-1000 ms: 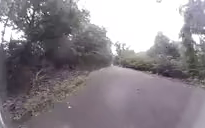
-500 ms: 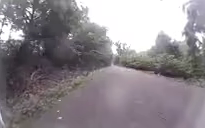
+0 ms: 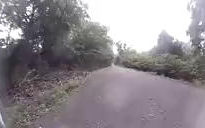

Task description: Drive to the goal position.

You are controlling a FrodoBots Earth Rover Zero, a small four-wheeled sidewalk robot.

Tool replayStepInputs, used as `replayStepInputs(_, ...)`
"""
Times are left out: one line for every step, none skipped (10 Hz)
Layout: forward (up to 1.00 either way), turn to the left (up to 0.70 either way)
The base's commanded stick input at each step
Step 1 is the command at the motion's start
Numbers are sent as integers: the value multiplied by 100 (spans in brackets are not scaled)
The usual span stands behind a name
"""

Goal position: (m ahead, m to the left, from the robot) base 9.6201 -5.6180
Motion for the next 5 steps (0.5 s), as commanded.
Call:
replayStepInputs(70, 0)
replayStepInputs(70, 0)
replayStepInputs(70, 0)
replayStepInputs(70, 0)
replayStepInputs(70, 0)
